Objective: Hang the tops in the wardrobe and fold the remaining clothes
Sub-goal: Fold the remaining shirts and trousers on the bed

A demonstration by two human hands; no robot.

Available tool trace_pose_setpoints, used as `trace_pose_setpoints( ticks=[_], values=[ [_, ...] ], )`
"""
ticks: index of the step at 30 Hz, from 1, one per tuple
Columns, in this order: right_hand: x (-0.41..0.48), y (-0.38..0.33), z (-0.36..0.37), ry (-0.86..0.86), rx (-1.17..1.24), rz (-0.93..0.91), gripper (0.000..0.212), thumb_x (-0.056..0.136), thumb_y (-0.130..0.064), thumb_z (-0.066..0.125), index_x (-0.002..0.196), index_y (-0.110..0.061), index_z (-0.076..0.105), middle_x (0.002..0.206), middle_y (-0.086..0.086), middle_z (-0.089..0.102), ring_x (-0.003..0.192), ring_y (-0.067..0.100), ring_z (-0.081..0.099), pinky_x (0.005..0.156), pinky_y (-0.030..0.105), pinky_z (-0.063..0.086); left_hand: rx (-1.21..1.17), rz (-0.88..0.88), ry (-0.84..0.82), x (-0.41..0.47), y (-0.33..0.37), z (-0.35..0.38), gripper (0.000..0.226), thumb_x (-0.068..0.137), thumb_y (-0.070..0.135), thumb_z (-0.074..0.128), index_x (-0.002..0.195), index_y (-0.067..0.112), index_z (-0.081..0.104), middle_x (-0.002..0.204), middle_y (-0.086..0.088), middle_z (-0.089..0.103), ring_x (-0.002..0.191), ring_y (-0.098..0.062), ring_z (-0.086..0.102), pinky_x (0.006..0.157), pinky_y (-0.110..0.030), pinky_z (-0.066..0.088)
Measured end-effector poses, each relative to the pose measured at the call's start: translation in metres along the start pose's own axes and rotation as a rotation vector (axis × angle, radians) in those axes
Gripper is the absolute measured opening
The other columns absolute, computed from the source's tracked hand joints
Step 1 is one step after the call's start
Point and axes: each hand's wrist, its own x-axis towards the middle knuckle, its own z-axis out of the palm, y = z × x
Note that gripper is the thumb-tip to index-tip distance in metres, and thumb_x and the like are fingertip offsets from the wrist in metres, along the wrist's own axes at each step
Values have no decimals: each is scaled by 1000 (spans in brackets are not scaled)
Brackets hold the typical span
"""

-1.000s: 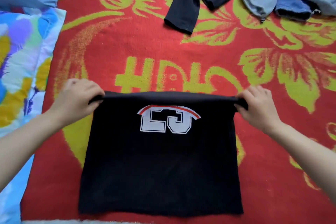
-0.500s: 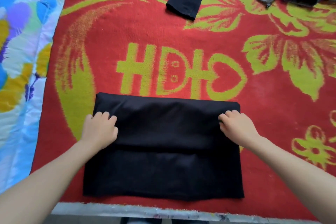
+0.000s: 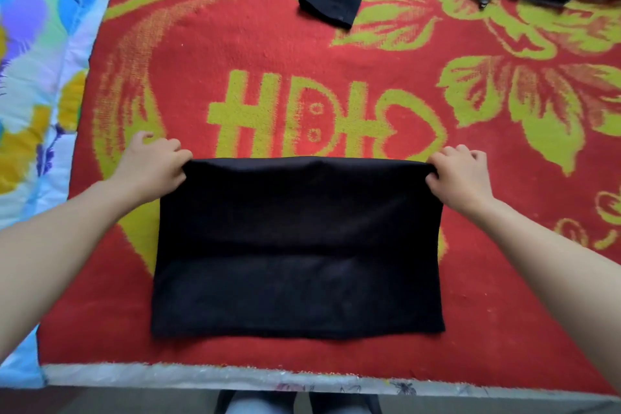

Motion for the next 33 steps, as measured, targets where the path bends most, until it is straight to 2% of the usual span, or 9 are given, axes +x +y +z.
trace_pose_setpoints(
  ticks=[4,9,13,15,17,21,26,29,33],
  values=[
    [-30,18,-12,308,90,-132,26,73,-18,42,75,0,62,72,15,58,75,34,55,74,39,33,-62,128,271,-33,-14,-29,5,69,8,57,72,3,56,60,-16,49,52,-34,58,51,-38,42],
    [-102,30,9,457,-3,-487,12,76,-14,46,75,-8,56,65,8,54,73,28,42,71,39,32,39,319,314,-107,7,2,5,71,13,44,74,15,42,61,-9,44,54,-29,51,53,-38,32],
    [-154,29,52,187,-91,-620,19,68,-24,61,82,-14,51,68,6,56,66,29,55,65,38,35,57,212,128,-157,36,52,15,66,9,45,80,12,45,64,-11,45,57,-30,51,56,-37,29],
    [-175,17,74,-145,-127,-606,41,45,-40,83,70,-15,61,67,5,58,59,25,59,55,34,42,38,75,-74,-169,51,72,37,49,12,76,81,5,59,68,-15,49,60,-33,54,57,-39,36],
    [-183,1,86,-261,-85,-521,43,36,-40,90,58,-15,63,62,4,56,54,24,57,44,32,42,-37,-77,-184,-169,69,75,48,37,21,87,74,1,64,73,-18,52,66,-35,54,58,-43,41],
    [-168,-47,79,-22,28,-346,7,59,-14,66,63,-10,62,67,8,56,61,29,54,44,34,41,-142,-134,28,-145,120,57,42,73,32,40,99,4,57,106,-21,57,100,-34,49,73,-44,40],
    [-148,-65,80,-194,17,-211,50,56,-19,75,104,-7,70,112,20,65,93,35,65,60,39,52,-154,-196,-217,-113,129,63,68,85,49,57,141,15,40,150,-21,30,137,-38,27,99,-61,31],
    [-145,-45,86,-233,88,-39,61,64,-28,83,120,-12,64,129,11,59,104,36,62,68,44,51,-59,-267,-406,-116,91,70,69,92,64,24,150,33,1,158,1,-8,145,-24,-5,112,-50,9],
    [-150,-21,88,-292,379,510,54,94,-40,49,141,-16,38,147,13,35,130,35,35,99,45,35,-119,-535,-439,-135,55,72,68,93,60,30,149,26,16,157,-6,9,143,-28,7,112,-46,16]
  ],
)
